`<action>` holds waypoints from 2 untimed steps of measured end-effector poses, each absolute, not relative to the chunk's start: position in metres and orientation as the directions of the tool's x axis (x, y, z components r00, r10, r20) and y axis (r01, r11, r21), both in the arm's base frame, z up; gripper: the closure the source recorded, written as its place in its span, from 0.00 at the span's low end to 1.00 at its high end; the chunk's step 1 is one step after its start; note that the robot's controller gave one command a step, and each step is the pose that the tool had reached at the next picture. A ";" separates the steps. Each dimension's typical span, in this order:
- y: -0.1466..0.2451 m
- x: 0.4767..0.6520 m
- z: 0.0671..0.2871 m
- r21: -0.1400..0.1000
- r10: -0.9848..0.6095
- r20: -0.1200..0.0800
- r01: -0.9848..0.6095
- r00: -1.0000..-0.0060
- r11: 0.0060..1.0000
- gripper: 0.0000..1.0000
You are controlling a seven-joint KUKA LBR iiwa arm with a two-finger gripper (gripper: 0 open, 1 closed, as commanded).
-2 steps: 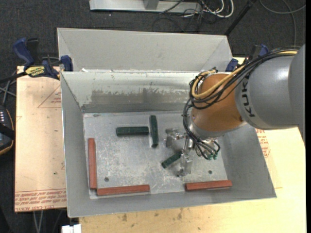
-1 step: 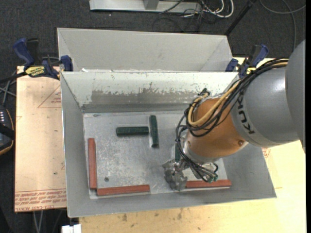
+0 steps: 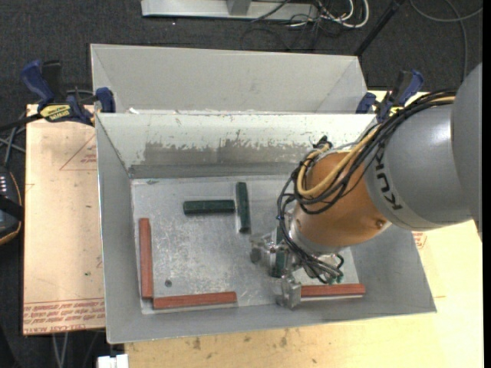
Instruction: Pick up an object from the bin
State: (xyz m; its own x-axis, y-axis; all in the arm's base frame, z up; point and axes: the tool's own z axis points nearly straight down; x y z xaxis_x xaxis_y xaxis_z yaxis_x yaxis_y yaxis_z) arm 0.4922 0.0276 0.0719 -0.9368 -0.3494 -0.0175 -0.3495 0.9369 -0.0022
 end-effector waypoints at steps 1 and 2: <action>0.028 0.492 0.072 -0.002 -0.350 -0.017 -0.350 -0.937 0.937 0.00; -0.026 0.503 0.092 0.002 -0.334 -0.002 -0.334 -0.943 0.943 0.00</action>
Offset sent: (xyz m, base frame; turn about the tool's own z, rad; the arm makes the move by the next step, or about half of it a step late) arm 0.0235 -0.1047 0.0399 0.0414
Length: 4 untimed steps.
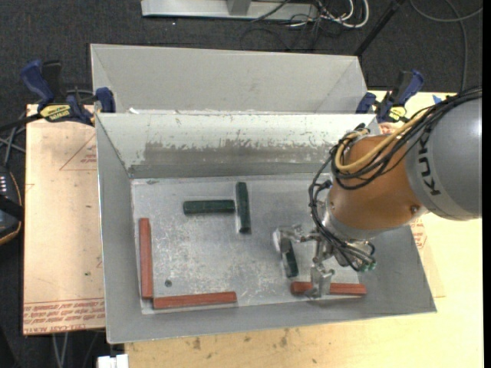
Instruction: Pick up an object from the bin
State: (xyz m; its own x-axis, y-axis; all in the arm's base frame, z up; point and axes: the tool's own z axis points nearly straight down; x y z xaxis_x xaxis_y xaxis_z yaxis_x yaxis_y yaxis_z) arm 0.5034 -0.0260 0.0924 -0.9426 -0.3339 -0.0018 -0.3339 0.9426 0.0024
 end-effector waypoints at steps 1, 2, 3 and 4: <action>-0.064 0.495 0.090 0.000 -0.300 0.001 -0.300 -0.954 0.954 0.00; -0.057 0.496 0.110 0.002 -0.255 -0.001 -0.255 -0.967 0.967 0.00; -0.074 0.498 0.104 0.001 -0.192 -0.003 -0.192 -0.981 0.981 0.00; -0.039 0.487 0.084 -0.003 -0.217 -0.008 -0.217 -0.976 0.976 0.00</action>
Offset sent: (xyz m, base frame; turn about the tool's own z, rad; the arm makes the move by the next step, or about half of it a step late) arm -0.0073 -0.0278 0.0354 0.1293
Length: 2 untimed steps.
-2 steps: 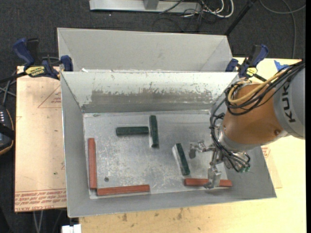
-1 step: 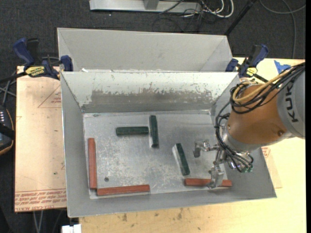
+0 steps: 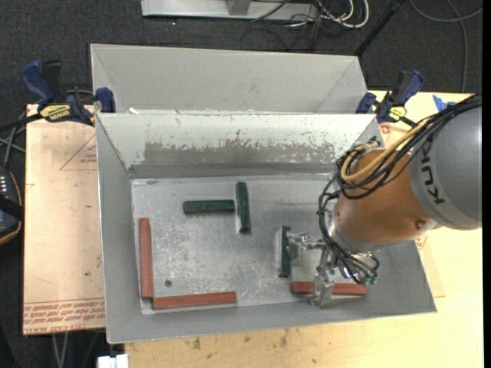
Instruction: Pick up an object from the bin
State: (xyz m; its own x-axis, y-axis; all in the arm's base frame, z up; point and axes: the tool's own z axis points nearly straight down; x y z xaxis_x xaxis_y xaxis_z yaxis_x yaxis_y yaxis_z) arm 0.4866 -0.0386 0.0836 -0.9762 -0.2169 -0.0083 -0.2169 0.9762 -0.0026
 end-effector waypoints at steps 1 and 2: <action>-0.107 0.491 0.078 0.001 -0.155 -0.002 -0.155 -0.988 0.988 1.00; -0.107 0.491 0.078 0.001 -0.155 -0.002 -0.155 -0.988 0.988 1.00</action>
Offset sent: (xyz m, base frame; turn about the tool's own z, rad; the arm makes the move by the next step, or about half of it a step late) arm 0.0000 0.0000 0.0000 0.0000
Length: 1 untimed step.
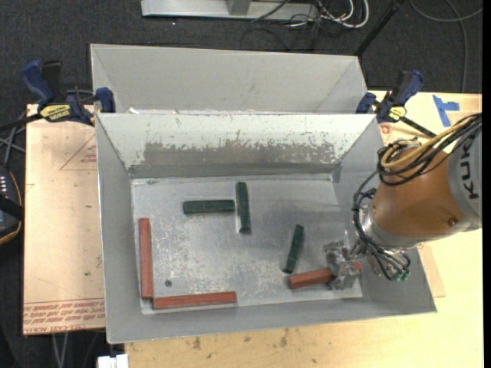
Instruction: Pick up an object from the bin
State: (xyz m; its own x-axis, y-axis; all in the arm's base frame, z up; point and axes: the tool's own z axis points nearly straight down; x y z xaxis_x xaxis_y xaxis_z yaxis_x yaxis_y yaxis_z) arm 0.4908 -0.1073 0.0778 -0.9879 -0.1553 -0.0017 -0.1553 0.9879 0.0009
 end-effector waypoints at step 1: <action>-0.084 0.523 0.262 -0.002 -0.158 -0.010 -0.158 -0.987 0.987 1.00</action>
Offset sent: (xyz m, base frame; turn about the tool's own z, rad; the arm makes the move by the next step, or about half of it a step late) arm 0.0000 0.0000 0.0000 0.0000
